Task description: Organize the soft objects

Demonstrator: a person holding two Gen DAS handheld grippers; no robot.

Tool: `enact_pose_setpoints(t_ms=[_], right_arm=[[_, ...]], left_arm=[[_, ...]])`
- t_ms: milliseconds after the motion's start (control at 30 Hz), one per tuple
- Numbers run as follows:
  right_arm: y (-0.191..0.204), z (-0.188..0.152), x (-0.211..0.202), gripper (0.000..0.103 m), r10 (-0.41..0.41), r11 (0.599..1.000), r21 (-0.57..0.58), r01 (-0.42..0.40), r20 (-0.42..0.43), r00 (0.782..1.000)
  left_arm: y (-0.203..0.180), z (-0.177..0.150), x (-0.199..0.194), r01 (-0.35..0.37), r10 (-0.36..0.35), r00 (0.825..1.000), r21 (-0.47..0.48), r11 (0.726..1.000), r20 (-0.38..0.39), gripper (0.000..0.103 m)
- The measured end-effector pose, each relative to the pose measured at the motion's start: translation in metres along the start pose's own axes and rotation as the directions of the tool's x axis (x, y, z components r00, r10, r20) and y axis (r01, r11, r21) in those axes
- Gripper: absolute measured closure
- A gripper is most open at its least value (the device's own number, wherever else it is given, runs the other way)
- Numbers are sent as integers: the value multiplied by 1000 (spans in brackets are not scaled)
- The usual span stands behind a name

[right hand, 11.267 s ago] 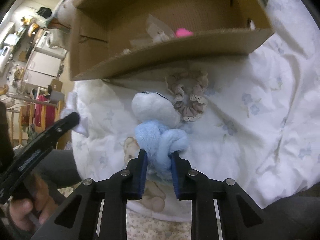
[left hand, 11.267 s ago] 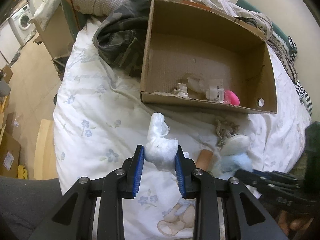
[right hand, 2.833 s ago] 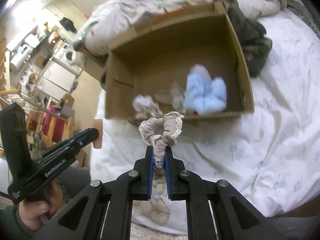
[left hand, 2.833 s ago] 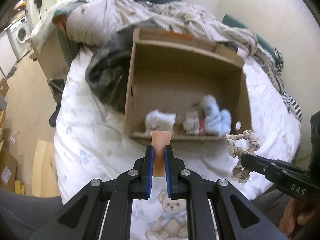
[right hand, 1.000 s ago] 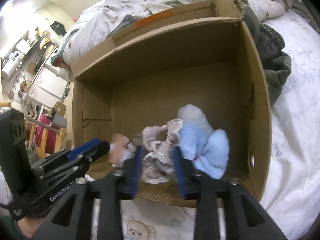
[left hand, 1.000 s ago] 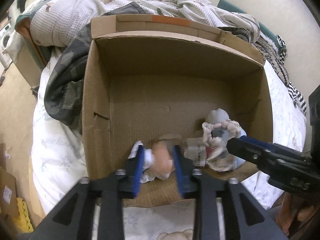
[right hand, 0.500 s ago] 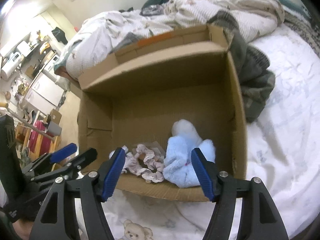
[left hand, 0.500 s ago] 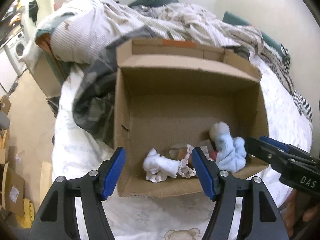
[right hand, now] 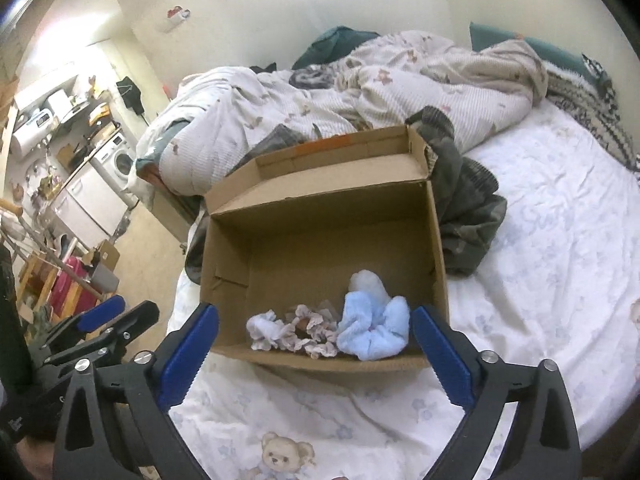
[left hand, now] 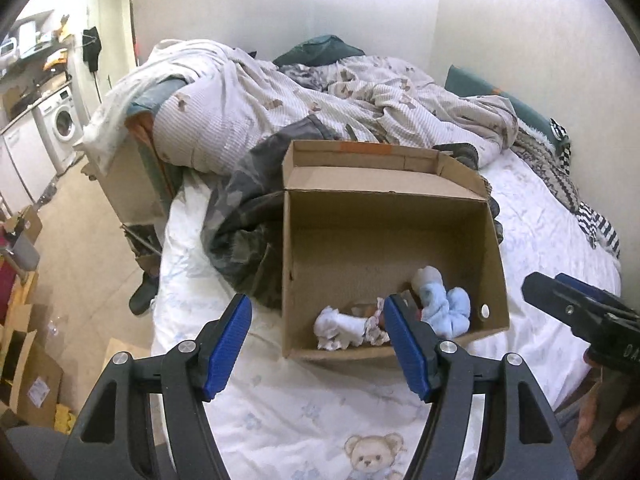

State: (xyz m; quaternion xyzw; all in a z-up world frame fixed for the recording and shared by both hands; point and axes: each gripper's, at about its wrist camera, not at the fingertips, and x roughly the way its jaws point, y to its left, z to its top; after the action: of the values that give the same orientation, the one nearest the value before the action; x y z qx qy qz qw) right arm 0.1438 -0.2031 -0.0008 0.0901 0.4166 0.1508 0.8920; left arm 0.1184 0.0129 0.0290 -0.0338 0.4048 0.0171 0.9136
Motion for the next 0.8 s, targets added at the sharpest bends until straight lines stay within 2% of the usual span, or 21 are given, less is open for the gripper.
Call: enact_pose_setpoints(t_ms=[200, 333, 400, 500, 600, 800], right_arm=[[8, -23, -22, 0, -30, 999, -39, 31, 33, 999], [12, -40, -29, 0, -46, 996, -69, 49, 54, 998], [12, -48, -31, 0, -48, 996, -67, 53, 74, 996], [8, -62, -32, 0, -74, 995, -52, 81, 121, 990], [4, -71, -25, 0, -114, 992, -35, 118, 112, 987], [2, -70, -15, 0, -148, 987, -40, 153, 103, 984]], left_arm=[[4, -24, -22, -22, 22, 1000, 0, 1000, 17, 37], [1, -41, -33, -5, 5, 1000, 11, 1000, 30, 34], [3, -49, -36, 1, -1, 999, 8, 1000, 42, 13], [5, -64, -39, -11, 8, 996, 40, 999, 93, 2], [7, -64, -31, -15, 13, 998, 27, 1000, 68, 1], [14, -58, -26, 1, 2, 997, -29, 1000, 82, 1]])
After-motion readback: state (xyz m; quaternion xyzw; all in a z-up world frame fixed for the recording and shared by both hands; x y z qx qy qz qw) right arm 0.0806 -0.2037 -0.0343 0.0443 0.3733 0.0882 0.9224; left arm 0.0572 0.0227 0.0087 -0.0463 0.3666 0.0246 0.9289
